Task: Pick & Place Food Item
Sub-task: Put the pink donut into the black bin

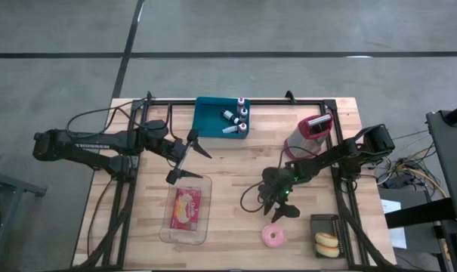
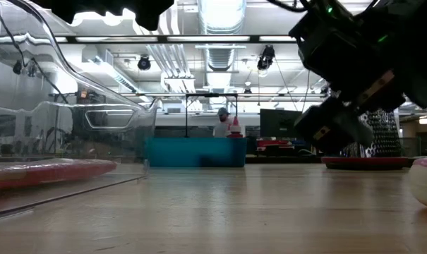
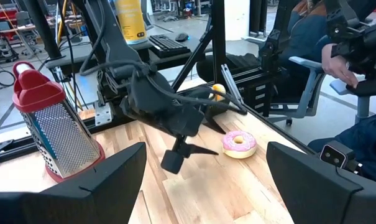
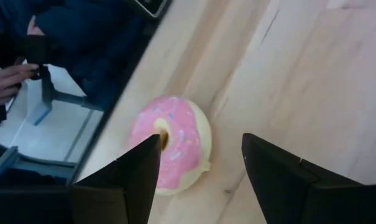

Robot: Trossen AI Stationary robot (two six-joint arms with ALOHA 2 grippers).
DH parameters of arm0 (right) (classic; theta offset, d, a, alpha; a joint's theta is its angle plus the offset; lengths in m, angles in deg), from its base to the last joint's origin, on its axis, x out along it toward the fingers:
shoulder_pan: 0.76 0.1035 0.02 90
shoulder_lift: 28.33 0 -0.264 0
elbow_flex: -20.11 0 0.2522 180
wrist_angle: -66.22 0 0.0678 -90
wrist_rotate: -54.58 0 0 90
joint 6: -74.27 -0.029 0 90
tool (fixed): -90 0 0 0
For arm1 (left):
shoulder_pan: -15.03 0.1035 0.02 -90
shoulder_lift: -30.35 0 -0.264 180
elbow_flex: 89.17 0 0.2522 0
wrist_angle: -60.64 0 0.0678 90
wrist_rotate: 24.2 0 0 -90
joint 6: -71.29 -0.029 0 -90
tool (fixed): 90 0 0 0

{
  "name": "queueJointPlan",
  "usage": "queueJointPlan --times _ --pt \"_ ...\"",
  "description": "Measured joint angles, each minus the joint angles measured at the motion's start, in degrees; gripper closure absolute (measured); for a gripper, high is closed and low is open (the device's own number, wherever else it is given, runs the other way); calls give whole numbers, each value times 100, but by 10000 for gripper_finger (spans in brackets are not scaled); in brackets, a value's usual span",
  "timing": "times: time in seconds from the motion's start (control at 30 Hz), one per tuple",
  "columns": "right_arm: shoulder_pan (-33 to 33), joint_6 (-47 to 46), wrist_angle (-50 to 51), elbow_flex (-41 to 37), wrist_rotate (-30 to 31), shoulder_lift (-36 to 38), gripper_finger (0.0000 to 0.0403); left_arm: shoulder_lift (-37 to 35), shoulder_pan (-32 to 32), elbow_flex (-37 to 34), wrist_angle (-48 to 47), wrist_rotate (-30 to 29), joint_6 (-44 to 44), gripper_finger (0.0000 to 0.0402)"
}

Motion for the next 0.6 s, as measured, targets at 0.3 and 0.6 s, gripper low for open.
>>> queueJointPlan --times 0.3,0.6 --pt "-5 32 -175 116 -311 -809 181 0 0 0 -2 -2 0 62" --pt "110 199 -200 153 -587 -804 183 0 2 0 0 -1 0 62"
